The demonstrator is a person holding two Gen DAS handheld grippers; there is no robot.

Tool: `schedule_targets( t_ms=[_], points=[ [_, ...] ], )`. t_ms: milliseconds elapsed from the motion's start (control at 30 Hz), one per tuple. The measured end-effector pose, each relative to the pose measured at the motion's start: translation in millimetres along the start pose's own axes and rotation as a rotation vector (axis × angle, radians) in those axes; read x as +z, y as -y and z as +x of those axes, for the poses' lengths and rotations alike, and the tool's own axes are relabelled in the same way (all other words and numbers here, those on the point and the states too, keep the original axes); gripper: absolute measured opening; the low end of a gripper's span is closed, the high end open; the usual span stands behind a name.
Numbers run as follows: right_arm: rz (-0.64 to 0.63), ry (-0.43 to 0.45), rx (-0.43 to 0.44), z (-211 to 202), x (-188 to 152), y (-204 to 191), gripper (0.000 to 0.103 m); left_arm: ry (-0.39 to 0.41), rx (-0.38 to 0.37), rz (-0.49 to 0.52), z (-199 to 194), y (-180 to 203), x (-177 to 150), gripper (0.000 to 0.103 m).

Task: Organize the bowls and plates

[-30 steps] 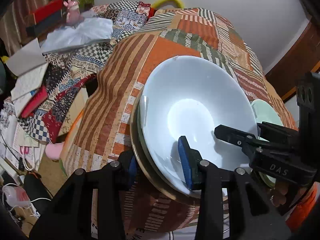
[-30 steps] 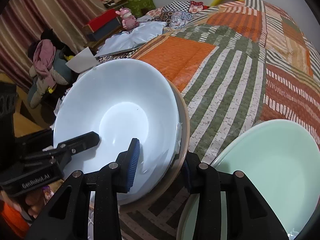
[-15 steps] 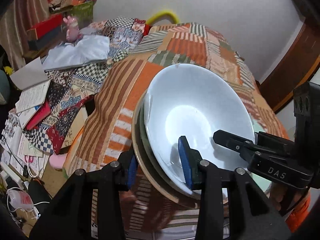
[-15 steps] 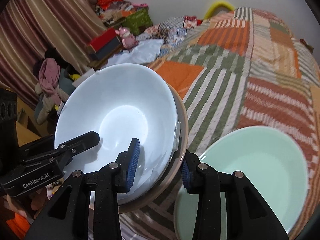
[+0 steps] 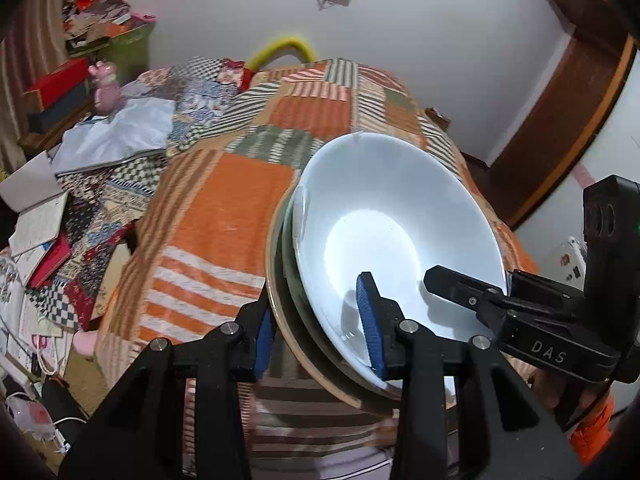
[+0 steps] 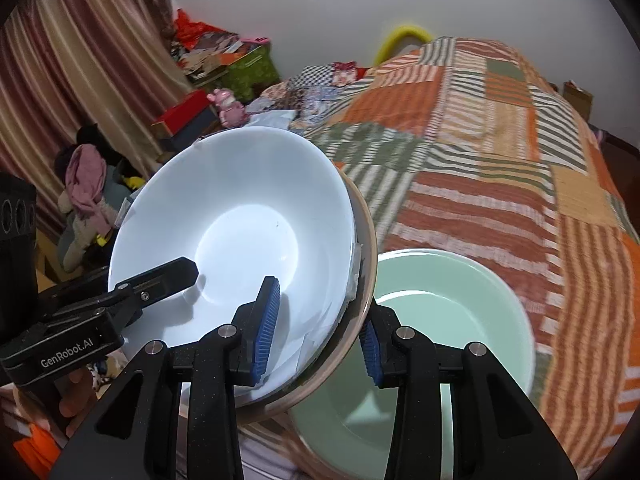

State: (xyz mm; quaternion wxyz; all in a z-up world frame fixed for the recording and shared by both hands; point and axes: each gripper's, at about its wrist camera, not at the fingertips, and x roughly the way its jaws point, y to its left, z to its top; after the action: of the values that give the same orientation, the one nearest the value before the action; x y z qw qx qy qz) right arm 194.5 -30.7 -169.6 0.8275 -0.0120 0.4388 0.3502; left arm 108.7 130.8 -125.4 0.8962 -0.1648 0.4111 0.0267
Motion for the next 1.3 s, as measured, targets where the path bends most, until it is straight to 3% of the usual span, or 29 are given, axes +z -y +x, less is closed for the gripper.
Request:
schedule_targets(
  t_ms=[600,1300],
  points=[
    [0.107,0.019,-0.093,-37.2,-26.6,44.1,0.034,-0.075,-0.098,0.1,30.8,61.9,-12.2,0.038],
    [0.185,-0.037,-0.079,-21.9,-48.6,79.6,0.034,-0.195,-0.078,0.121,81.5,72.3,-27.9,0.038]
  ],
)
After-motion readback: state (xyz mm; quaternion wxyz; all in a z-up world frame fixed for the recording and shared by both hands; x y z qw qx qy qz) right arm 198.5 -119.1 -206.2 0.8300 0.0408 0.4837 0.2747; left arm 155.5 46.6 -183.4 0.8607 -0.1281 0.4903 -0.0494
